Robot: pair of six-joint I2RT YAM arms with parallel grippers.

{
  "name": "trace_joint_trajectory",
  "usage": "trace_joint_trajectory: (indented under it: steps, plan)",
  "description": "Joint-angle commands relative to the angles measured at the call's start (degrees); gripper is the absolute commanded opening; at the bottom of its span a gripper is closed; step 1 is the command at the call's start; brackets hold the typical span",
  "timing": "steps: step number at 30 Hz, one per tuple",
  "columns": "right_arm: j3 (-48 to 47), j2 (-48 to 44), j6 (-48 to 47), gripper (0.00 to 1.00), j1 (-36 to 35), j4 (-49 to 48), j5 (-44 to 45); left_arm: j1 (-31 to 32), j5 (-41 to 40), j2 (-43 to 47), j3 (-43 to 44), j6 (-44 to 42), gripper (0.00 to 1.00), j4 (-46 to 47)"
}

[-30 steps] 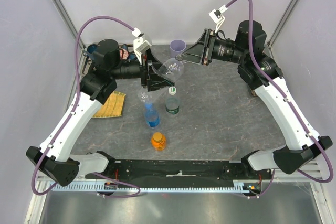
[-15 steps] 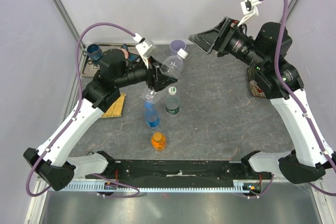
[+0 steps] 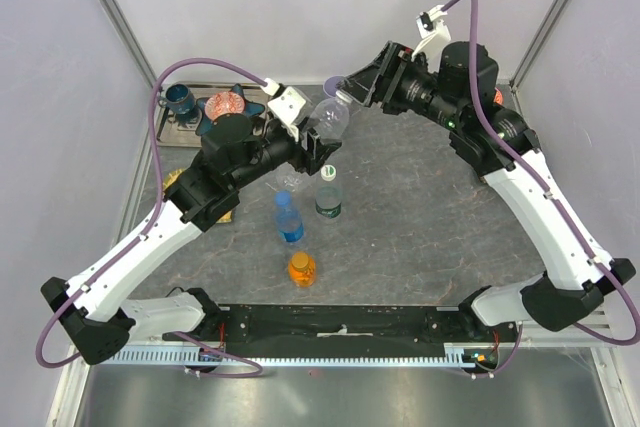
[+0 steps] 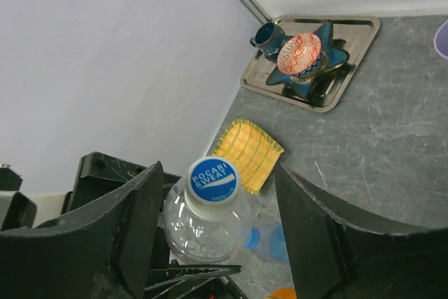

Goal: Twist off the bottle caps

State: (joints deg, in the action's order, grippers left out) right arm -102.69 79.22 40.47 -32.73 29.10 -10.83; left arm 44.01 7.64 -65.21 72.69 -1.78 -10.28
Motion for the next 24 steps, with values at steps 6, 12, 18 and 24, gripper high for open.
trace_joint_trajectory:
  steps: [6, 12, 18, 24]
  plan:
    - [-0.6, 0.1, -0.7, 0.65, -1.7, -0.5, 1.7, 0.6, -3.0, 1.5, -0.5, -3.6, 0.33, 4.4]
    - [0.1, 0.2, -0.8, 0.57, -1.9, -1.4, 1.4, 0.6, -3.0, 1.8, -1.1, -3.8, 0.33, 4.7]
    - [1.5, 0.3, -0.7, 0.40, -2.2, -2.4, 0.1, 0.6, -2.7, 2.1, -1.6, -3.6, 0.33, 5.5]
    - [4.0, -0.5, -0.9, 0.27, -2.3, -3.3, -1.2, 0.6, -2.2, 2.5, -1.8, -3.0, 0.33, 6.1]
